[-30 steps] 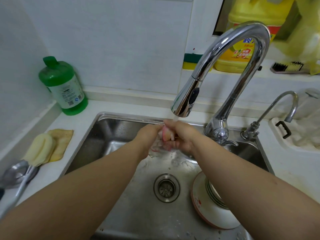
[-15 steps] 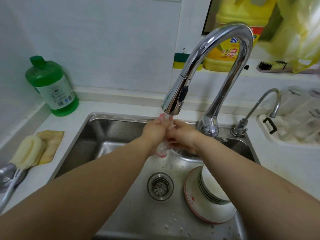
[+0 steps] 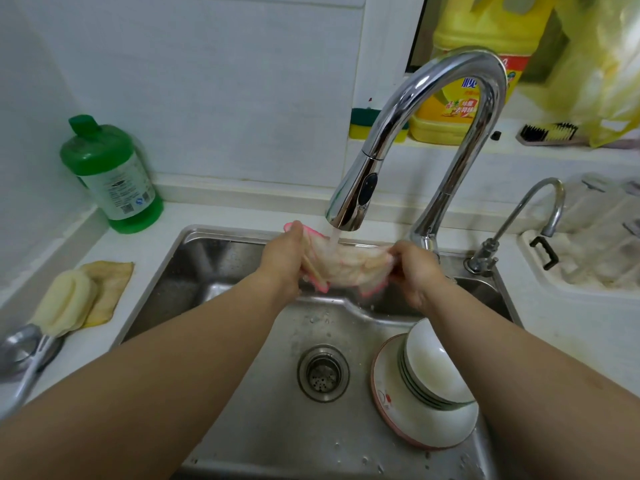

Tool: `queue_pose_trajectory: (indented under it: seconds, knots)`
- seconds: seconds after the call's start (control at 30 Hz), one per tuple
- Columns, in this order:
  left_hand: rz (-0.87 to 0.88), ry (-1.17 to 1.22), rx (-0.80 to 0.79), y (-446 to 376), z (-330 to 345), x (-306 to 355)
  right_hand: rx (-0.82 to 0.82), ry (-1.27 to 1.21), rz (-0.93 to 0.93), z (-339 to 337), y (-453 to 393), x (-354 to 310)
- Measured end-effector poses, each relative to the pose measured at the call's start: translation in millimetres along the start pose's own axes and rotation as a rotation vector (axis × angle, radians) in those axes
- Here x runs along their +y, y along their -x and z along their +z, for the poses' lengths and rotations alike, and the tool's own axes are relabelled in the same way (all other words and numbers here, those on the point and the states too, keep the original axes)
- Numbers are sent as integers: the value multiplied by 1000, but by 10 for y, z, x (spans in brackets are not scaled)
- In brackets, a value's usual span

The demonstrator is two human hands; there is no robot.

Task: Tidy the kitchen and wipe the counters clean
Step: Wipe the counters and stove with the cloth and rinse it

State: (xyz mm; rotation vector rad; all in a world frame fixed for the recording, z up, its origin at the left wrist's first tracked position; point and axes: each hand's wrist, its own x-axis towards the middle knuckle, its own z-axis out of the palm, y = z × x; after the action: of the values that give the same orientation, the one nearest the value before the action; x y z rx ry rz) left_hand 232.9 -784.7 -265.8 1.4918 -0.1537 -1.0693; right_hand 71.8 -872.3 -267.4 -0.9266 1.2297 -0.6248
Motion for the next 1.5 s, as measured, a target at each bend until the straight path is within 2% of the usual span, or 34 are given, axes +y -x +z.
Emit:
queue_pose_trajectory:
  seconds: [0.17,0.23,0.27,0.37,0.4,0.43,0.47,0.53,0.6,0.7,0.77,0.83,0.9,0.93,1.0,1.07,1.13,1.23,1.3,1.4,1.43,1.47,1.5]
  knots:
    - [-34,7,-198,54,-1,58,-230,230,-36,122,11,116]
    - [-1,-9,-271,73,28,67,-336,308,-67,175,-13,192]
    - [26,-7,-293,85,36,76,-393,428,-98,185,-49,242]
    - [134,-50,-238,112,-28,117,-470,952,-176,180,-88,378]
    - [182,-118,-183,101,-73,122,-418,1088,-195,151,-108,387]
    - [238,-254,-115,64,-132,118,-355,1117,-199,126,-104,363]
    - [295,-416,-44,23,-198,107,-301,1076,-179,89,-112,340]
    - [391,-696,91,-79,-343,47,-294,679,-12,63,-60,249]
    - [419,-786,158,-138,-442,-26,-315,281,99,69,-18,135]
    - [308,-776,138,-181,-438,-115,-323,44,23,159,18,-15]
    - [75,-613,6,-160,-360,-134,-346,-10,-51,221,30,-78]
    - [-150,-409,-264,-142,-318,-157,-345,-45,-88,262,24,-105]
    - [-198,-387,-499,-119,-297,-180,-311,-76,-105,266,27,-120]
    - [-188,-441,-540,-109,-290,-174,-292,-81,-113,267,21,-119]
    - [-85,-559,-425,-87,-246,-155,-236,-76,-124,228,-23,-97]
    - [-17,-421,-305,-81,-217,-128,-167,-27,-101,172,-67,-62]
    - [-27,-191,-276,-86,-183,-91,-68,104,-51,112,-101,10]
    - [-18,-80,-245,-107,-108,0,20,345,-12,70,-114,165]
    - [-7,15,-235,-87,-44,102,-55,309,24,48,-109,238]
    - [-19,120,-244,-68,-30,225,-320,246,98,-6,-144,312]
    - [-13,117,-244,-76,-45,252,-370,348,99,-5,-130,337]
    - [4,93,-241,-85,-63,273,-391,553,68,6,-131,371]
    - [27,54,-229,-79,-83,289,-397,861,6,26,-139,398]
